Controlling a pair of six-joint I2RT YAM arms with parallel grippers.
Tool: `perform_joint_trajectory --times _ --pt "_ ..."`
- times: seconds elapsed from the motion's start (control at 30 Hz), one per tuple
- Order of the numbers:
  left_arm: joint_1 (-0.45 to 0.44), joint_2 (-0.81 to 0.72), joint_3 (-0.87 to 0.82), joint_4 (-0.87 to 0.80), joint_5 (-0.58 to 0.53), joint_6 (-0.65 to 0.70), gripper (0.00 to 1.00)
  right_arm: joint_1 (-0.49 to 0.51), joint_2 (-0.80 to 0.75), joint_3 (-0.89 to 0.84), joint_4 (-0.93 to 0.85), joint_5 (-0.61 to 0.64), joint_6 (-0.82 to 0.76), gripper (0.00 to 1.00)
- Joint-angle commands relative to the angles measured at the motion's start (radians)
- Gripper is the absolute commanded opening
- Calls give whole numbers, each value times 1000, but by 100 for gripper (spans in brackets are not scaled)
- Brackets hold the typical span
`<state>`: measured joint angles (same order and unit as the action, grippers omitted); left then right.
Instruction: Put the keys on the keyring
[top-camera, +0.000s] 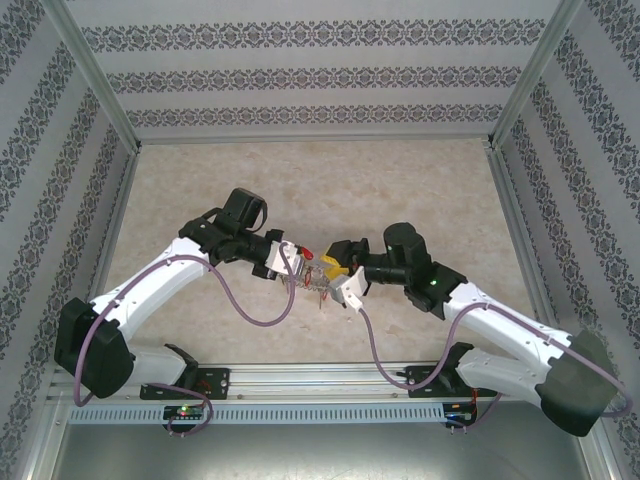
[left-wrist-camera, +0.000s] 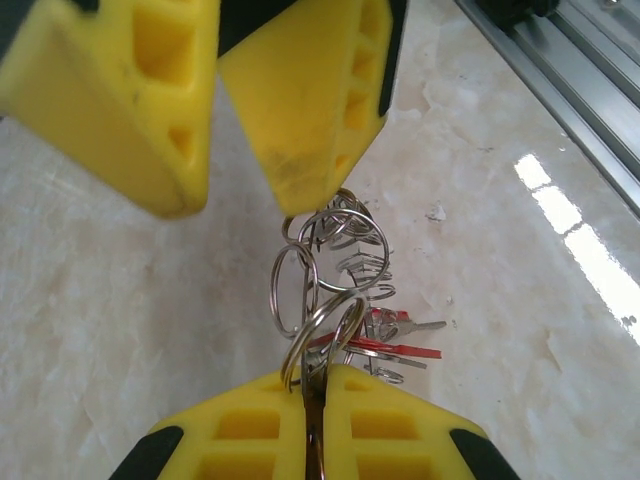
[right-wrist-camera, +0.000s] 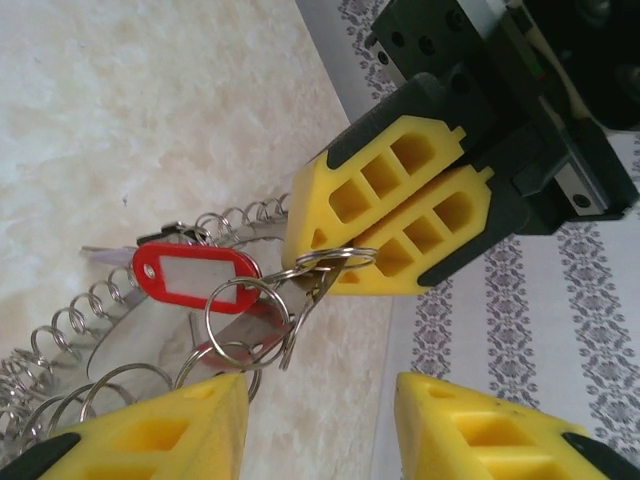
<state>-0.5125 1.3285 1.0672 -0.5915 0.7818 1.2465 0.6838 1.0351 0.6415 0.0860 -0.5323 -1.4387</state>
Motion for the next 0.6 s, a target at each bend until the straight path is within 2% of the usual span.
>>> perform_joint_trajectory --times 0.0,0.23,0.43,0.57 --pt "17 11 65 45 5 -135 0 -32 -37 -15 -17 -18 30 45" --pt "20 3 98 79 -28 -317 0 -33 -36 -34 30 -24 85 44" --pt "19 -2 98 139 -26 -493 0 15 38 -24 196 60 153 44" --pt "20 -1 79 189 -16 -555 0 28 82 -3 215 101 123 40"
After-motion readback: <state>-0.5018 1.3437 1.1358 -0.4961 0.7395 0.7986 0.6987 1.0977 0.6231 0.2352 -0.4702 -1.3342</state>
